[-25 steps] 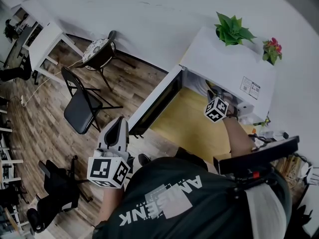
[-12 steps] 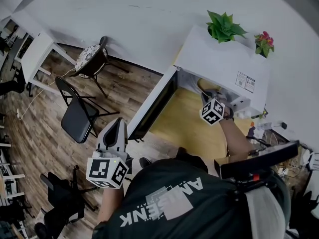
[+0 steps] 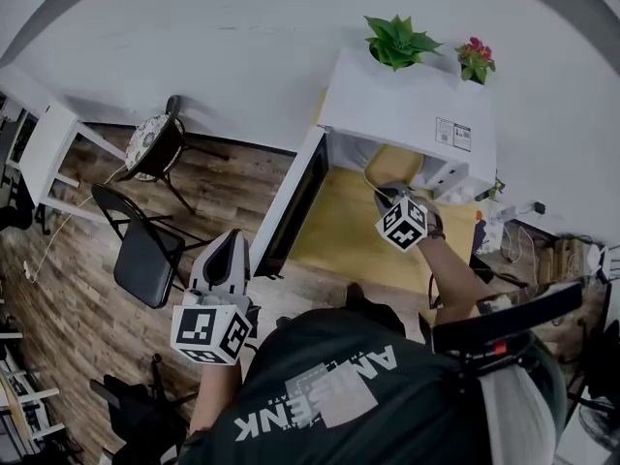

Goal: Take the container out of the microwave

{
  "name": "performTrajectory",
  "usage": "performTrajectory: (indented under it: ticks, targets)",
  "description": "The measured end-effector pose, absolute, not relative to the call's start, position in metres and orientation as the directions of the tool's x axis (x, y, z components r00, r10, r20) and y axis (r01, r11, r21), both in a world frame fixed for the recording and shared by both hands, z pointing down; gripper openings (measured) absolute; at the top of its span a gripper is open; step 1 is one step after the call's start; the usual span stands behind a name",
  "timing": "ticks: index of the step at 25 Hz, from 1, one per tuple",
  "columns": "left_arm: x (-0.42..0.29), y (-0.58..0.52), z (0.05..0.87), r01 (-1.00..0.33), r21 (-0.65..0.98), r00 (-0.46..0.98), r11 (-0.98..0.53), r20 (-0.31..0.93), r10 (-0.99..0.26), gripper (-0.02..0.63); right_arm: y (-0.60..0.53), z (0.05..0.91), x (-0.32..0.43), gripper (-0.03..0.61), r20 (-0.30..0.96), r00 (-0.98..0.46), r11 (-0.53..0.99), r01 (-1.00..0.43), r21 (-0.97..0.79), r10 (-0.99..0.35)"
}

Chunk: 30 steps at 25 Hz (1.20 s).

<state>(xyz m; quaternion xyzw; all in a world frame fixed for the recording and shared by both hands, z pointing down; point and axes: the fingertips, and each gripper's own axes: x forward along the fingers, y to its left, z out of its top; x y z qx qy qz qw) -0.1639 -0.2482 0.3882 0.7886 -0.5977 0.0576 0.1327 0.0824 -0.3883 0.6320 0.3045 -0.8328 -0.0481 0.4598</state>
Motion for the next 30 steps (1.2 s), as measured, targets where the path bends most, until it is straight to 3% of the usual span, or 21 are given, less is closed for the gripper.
performTrajectory:
  ticks: [6,16,30]
  targets:
    - [-0.168,-0.245,0.383,-0.933,0.121,0.358,-0.338,0.242,-0.902,0.002,-0.341,0.606,0.064,0.028,0.740,-0.420,0.816,-0.497,0.297,-0.525]
    - [-0.164,-0.243,0.382,-0.872,0.180,0.486,-0.455,0.209,-0.849,0.002,-0.282,0.538,0.052,0.028,0.672,-0.441,0.753,-0.597,0.275,-0.595]
    - [-0.134,-0.242,0.361,-0.832,0.142,0.554,-0.536,0.161,-0.817,0.002,-0.238,0.422,0.050,0.028,0.542,-0.504,0.716,-0.629,0.303,-0.673]
